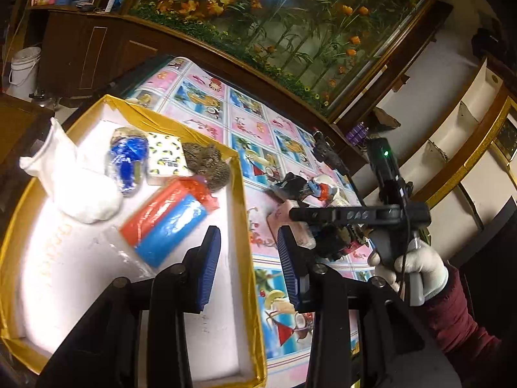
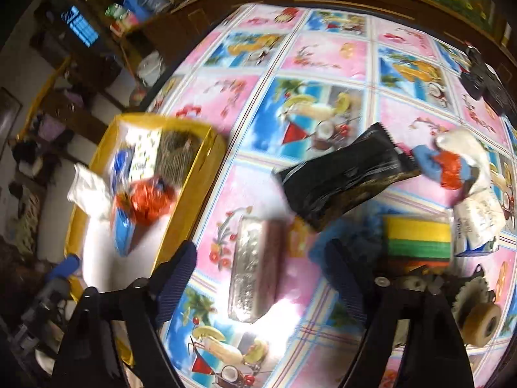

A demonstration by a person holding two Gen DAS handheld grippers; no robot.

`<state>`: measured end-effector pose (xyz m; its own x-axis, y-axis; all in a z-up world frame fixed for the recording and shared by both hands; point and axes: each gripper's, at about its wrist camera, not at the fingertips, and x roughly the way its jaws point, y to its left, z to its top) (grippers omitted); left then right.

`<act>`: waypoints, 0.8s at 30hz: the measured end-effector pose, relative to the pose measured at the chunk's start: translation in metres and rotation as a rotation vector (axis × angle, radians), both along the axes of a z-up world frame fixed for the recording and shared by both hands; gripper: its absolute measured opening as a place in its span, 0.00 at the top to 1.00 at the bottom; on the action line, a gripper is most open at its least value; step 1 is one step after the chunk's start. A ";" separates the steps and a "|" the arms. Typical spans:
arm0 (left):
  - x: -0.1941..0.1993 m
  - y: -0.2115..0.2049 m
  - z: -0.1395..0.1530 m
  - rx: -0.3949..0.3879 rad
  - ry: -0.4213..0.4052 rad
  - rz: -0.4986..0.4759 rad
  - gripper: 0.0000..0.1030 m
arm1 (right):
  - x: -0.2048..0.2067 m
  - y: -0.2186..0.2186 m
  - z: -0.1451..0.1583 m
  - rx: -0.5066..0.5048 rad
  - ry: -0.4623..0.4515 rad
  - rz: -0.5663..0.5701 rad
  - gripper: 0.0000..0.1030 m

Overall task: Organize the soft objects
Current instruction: 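Grasp the black snack package with the left gripper while the right grasps the white roll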

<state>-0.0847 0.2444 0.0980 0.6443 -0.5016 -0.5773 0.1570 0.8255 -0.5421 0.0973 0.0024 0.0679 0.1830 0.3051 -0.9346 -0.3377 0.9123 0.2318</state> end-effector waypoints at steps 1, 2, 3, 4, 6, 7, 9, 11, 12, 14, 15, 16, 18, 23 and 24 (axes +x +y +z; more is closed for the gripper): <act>-0.001 0.000 0.002 0.009 -0.002 -0.004 0.67 | -0.005 0.005 -0.004 -0.006 0.003 0.001 0.38; -0.002 0.000 0.004 0.020 -0.005 -0.010 0.67 | -0.007 0.008 -0.010 -0.001 0.011 0.001 0.44; -0.003 -0.003 0.008 0.042 -0.011 -0.017 0.63 | -0.009 0.010 -0.015 0.006 0.020 -0.001 0.51; -0.004 -0.006 0.011 0.061 -0.016 -0.021 0.60 | -0.009 0.011 -0.021 0.009 0.026 -0.004 0.56; -0.007 -0.011 0.016 0.089 -0.027 -0.020 0.48 | -0.010 0.011 -0.029 0.010 0.005 -0.010 0.76; -0.007 -0.013 0.017 0.094 -0.029 -0.020 0.47 | -0.013 0.008 -0.029 0.027 -0.010 -0.015 0.77; -0.005 -0.019 0.019 0.096 -0.027 -0.022 0.44 | -0.026 -0.005 -0.023 0.090 -0.032 -0.016 0.80; 0.002 -0.028 0.018 0.089 -0.015 -0.020 0.38 | -0.045 -0.023 -0.011 0.132 -0.070 -0.007 0.80; 0.006 -0.032 0.017 0.090 -0.008 -0.022 0.37 | -0.056 -0.036 -0.005 0.156 -0.084 -0.003 0.80; 0.021 -0.047 0.015 0.102 0.013 -0.027 0.37 | -0.078 -0.062 0.003 0.221 -0.098 0.001 0.80; 0.032 -0.058 0.014 0.110 0.023 -0.037 0.37 | -0.088 -0.075 0.005 0.251 -0.098 0.003 0.80; 0.040 -0.067 0.013 0.119 0.033 -0.046 0.37 | -0.098 -0.088 0.004 0.288 -0.092 0.005 0.80; 0.068 -0.094 0.010 0.136 0.058 -0.085 0.37 | -0.110 -0.109 -0.001 0.341 -0.072 0.004 0.80; 0.145 -0.163 -0.013 0.199 0.118 -0.204 0.37 | -0.124 -0.157 -0.024 0.416 -0.025 -0.047 0.80; 0.160 -0.177 -0.021 0.247 0.116 -0.232 0.37 | -0.125 -0.168 -0.026 0.430 -0.018 -0.057 0.80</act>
<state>0.0754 0.0673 0.0768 0.4526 -0.4631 -0.7620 0.3051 0.8834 -0.3556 -0.0278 -0.1656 0.0422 0.2260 0.6546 -0.7214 -0.2966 0.7516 0.5891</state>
